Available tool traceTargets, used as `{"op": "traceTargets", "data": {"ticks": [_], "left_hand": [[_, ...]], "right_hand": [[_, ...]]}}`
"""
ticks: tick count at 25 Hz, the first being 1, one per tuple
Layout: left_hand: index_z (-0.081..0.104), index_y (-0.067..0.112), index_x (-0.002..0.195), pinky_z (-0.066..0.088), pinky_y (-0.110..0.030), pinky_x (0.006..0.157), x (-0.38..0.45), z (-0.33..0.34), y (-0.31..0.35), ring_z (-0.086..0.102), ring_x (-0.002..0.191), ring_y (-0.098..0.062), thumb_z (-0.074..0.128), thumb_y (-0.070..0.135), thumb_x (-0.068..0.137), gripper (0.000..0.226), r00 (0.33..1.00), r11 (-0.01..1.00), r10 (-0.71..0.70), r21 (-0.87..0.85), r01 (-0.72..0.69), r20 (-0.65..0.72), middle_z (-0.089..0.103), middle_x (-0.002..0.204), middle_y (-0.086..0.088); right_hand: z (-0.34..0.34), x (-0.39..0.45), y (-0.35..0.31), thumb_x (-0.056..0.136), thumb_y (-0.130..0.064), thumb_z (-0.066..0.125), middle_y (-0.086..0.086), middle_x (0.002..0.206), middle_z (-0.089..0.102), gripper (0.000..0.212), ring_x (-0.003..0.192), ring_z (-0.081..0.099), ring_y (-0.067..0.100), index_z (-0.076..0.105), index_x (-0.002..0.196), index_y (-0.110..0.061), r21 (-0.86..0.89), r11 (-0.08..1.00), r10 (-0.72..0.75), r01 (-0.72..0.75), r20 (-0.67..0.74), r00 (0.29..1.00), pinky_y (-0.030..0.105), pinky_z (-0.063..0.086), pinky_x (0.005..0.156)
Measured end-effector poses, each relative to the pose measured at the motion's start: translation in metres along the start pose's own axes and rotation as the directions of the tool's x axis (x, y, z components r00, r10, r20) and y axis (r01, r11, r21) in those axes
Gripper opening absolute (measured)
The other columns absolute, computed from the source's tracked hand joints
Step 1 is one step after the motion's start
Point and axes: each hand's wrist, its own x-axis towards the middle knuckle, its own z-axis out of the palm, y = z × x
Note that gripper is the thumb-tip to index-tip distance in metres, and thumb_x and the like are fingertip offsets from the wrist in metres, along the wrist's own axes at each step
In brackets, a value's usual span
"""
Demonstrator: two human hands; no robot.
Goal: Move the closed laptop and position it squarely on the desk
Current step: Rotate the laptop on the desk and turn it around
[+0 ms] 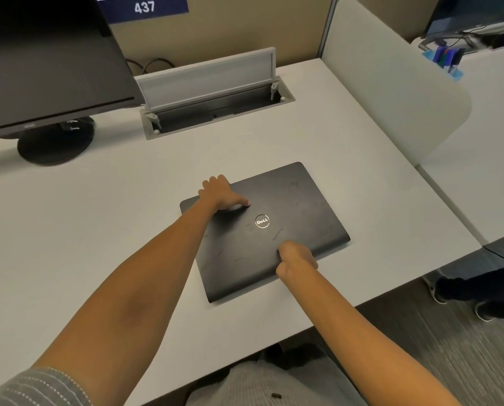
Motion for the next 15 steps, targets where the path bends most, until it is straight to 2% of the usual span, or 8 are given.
{"op": "traceTargets", "data": {"ticks": [1, 3, 5, 7, 10, 12, 14, 15], "left_hand": [[0.047, 0.011, 0.132, 0.042, -0.044, 0.101, 0.0, 0.0, -0.001, 0.044, 0.126, -0.031, 0.084, 0.06, 0.063, 0.092, 1.0, 1.0, -0.011, -0.015, 0.011, 0.007, 0.05, 0.131, -0.01], [0.046, 0.013, 0.127, 0.041, -0.045, 0.101, -0.002, -0.003, -0.005, 0.047, 0.121, -0.03, 0.086, 0.057, 0.062, 0.088, 1.0, 0.999, -0.018, -0.05, 0.018, 0.015, 0.051, 0.126, -0.009], [0.045, 0.014, 0.123, 0.04, -0.045, 0.101, -0.003, -0.004, -0.01, 0.05, 0.117, -0.029, 0.088, 0.054, 0.061, 0.086, 0.999, 0.995, -0.017, -0.099, 0.02, 0.028, 0.051, 0.123, -0.007], [0.045, 0.01, 0.124, 0.043, -0.045, 0.101, -0.002, -0.006, -0.016, 0.052, 0.116, -0.03, 0.091, 0.05, 0.059, 0.088, 0.997, 0.985, -0.023, -0.169, 0.035, 0.069, 0.054, 0.124, -0.009], [0.049, 0.001, 0.128, 0.049, -0.04, 0.085, -0.001, -0.007, -0.026, 0.056, 0.117, -0.038, 0.095, 0.045, 0.054, 0.097, 0.994, 0.963, -0.068, -0.256, 0.089, 0.09, 0.056, 0.129, -0.025], [0.05, -0.002, 0.126, 0.051, -0.038, 0.077, -0.005, -0.006, -0.03, 0.059, 0.108, -0.036, 0.097, 0.042, 0.052, 0.098, 0.992, 0.944, -0.091, -0.31, 0.114, 0.088, 0.057, 0.129, -0.025], [0.05, 0.003, 0.12, 0.041, -0.03, 0.059, -0.012, -0.004, -0.033, 0.054, 0.094, -0.027, 0.097, 0.041, 0.051, 0.093, 0.987, 0.92, -0.122, -0.36, 0.151, 0.102, 0.059, 0.123, -0.02], [0.05, 0.004, 0.118, 0.037, -0.029, 0.057, -0.014, -0.002, -0.034, 0.053, 0.092, -0.025, 0.097, 0.041, 0.05, 0.091, 0.984, 0.907, -0.138, -0.386, 0.17, 0.109, 0.06, 0.12, -0.017]], "right_hand": [[0.001, 0.003, 0.002, 0.092, -0.014, 0.06, 0.011, 0.112, 0.044, 0.055, 0.107, 0.046, 0.025, 0.039, 0.14, 0.004, -0.016, 1.0, -0.024, 0.023, -0.025, 0.999, 0.038, 0.05, 0.099], [0.002, 0.001, 0.007, 0.082, -0.019, 0.074, 0.016, 0.13, 0.042, 0.068, 0.107, 0.049, 0.028, 0.037, 0.135, 0.002, -0.002, 1.0, -0.022, 0.022, -0.134, 0.991, 0.036, 0.053, 0.089], [0.003, -0.003, 0.009, 0.077, -0.024, 0.08, 0.017, 0.134, 0.04, 0.077, 0.098, 0.045, 0.028, 0.035, 0.134, -0.002, 0.016, 1.0, -0.021, 0.024, -0.176, 0.984, 0.034, 0.048, 0.079], [0.006, -0.004, 0.011, 0.075, -0.028, 0.083, 0.017, 0.137, 0.04, 0.084, 0.098, 0.045, 0.029, 0.032, 0.137, -0.005, -0.018, 0.999, -0.04, 0.038, -0.199, 0.979, 0.036, 0.048, 0.08], [0.007, 0.005, 0.011, 0.076, -0.027, 0.083, 0.015, 0.14, 0.043, 0.087, 0.115, 0.052, 0.037, 0.031, 0.142, -0.008, -0.02, 0.991, -0.133, 0.131, -0.197, 0.971, 0.043, 0.051, 0.093], [0.005, 0.012, 0.007, 0.076, -0.031, 0.082, 0.014, 0.139, 0.049, 0.086, 0.122, 0.05, 0.041, 0.033, 0.142, -0.009, -0.006, 0.981, -0.189, 0.192, -0.202, 0.961, 0.05, 0.049, 0.1], [0.004, 0.018, 0.001, 0.075, -0.04, 0.081, 0.012, 0.14, 0.051, 0.088, 0.128, 0.046, 0.04, 0.034, 0.143, -0.011, -0.02, 0.975, -0.222, 0.223, -0.231, 0.947, 0.051, 0.047, 0.102], [0.003, 0.021, -0.002, 0.075, -0.044, 0.08, 0.012, 0.141, 0.051, 0.089, 0.129, 0.045, 0.039, 0.034, 0.145, -0.013, -0.031, 0.968, -0.248, 0.248, -0.246, 0.937, 0.052, 0.046, 0.102]]}}
